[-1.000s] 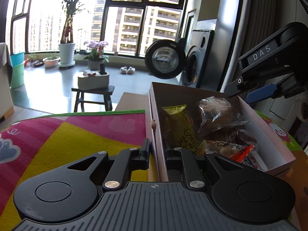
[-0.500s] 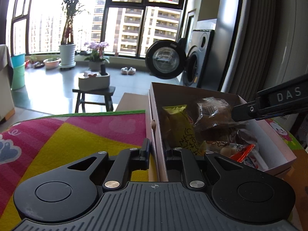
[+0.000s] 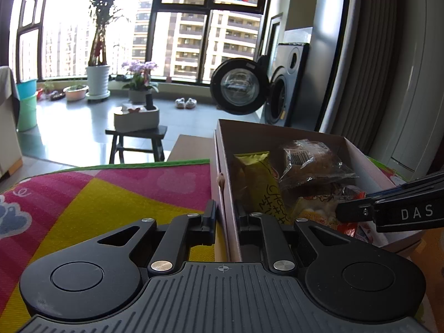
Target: Organize objects
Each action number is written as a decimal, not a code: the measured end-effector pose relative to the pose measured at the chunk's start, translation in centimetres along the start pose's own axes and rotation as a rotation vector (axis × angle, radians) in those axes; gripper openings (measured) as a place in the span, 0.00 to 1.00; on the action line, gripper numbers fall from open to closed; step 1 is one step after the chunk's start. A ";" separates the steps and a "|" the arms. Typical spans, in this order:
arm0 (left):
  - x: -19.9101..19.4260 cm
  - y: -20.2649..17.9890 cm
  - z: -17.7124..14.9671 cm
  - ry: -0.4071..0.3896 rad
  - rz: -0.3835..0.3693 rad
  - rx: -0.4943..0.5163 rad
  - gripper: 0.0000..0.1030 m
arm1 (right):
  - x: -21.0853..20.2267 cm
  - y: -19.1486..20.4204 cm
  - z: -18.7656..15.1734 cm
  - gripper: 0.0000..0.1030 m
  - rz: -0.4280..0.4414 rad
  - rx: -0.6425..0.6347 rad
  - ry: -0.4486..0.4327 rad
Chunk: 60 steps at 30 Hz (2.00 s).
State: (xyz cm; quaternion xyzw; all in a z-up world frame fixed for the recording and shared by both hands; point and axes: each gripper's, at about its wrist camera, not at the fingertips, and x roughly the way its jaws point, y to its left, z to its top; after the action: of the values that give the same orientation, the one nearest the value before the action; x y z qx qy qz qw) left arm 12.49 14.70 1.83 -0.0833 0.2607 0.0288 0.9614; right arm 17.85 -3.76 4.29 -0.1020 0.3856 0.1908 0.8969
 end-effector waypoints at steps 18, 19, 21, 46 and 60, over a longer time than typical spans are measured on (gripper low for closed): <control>0.0 -0.6 0.3 0.003 0.025 -0.002 0.13 | -5.9 -4.7 -7.6 0.67 0.089 -0.125 -0.179; 0.1 -0.8 0.4 0.006 0.037 0.012 0.13 | -5.1 -4.9 -8.0 0.61 0.098 -0.121 -0.177; 0.5 -1.5 0.9 0.023 0.051 0.033 0.13 | -4.0 -6.0 -8.3 0.57 0.139 -0.075 -0.178; -0.1 -5.0 4.8 0.130 0.130 0.029 0.77 | -11.0 -8.3 -12.1 1.00 -0.210 0.101 -0.296; -11.4 -8.8 -8.9 0.112 -0.013 0.153 0.77 | -9.8 -3.6 -19.6 1.00 -0.237 0.177 -0.083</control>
State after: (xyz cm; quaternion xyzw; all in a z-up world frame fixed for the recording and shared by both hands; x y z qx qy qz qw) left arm -0.92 4.38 1.30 -0.0127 0.3152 -0.0023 0.9489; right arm 0.43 -16.06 -1.81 -0.0591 0.3487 0.0528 0.9339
